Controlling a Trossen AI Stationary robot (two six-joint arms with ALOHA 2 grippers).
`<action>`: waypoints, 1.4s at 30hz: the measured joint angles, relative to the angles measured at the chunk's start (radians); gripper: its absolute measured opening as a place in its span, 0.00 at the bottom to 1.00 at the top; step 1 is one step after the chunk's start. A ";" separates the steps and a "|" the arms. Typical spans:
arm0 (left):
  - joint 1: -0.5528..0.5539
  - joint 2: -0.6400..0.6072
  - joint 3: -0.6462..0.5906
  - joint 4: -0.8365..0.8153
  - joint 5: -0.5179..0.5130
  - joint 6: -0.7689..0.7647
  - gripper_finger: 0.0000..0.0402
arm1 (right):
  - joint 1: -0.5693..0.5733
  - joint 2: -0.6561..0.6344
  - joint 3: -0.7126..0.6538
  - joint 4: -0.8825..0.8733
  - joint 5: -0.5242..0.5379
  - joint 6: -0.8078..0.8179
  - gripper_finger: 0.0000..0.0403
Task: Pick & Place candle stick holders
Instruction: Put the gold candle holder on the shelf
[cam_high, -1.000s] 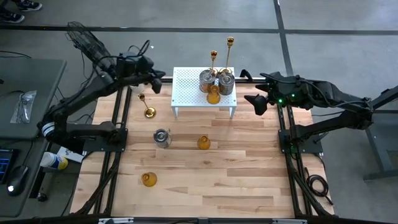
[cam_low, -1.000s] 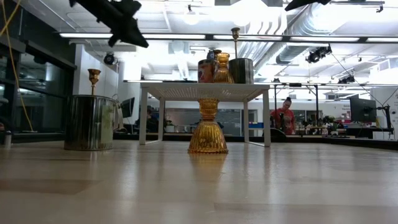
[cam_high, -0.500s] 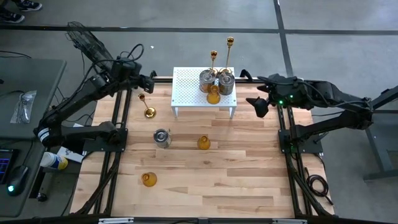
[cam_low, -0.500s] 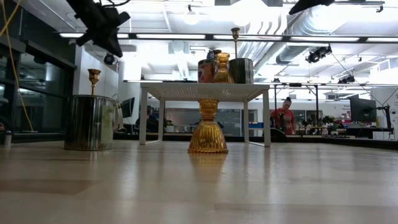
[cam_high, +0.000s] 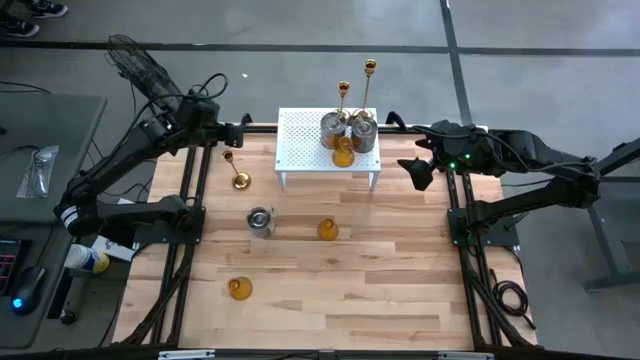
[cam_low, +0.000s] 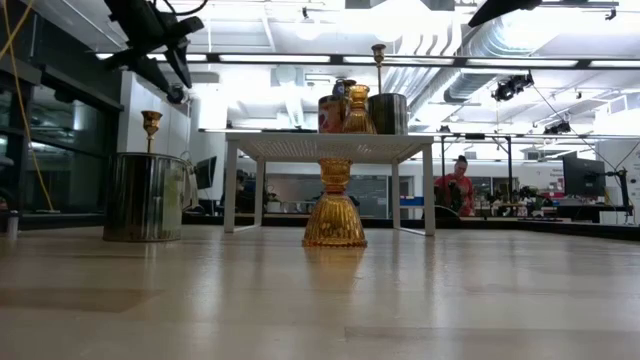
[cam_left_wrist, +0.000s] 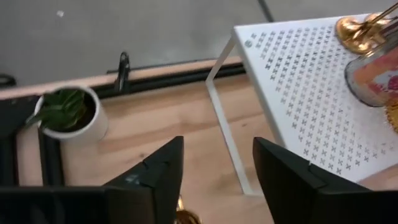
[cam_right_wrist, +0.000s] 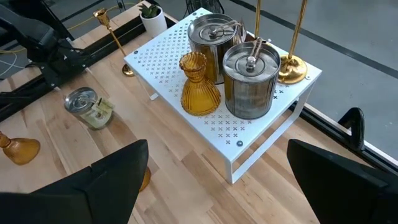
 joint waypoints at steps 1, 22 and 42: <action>0.000 0.005 0.007 -0.014 0.001 -0.013 0.48 | 0.000 0.000 0.000 0.000 0.000 -0.004 0.93; 0.000 0.340 0.228 -0.429 0.098 -0.077 0.50 | 0.000 0.000 0.000 0.000 0.000 -0.014 0.93; 0.000 0.372 0.228 -0.493 0.085 -0.019 0.50 | 0.000 0.000 0.000 0.000 -0.024 -0.014 0.93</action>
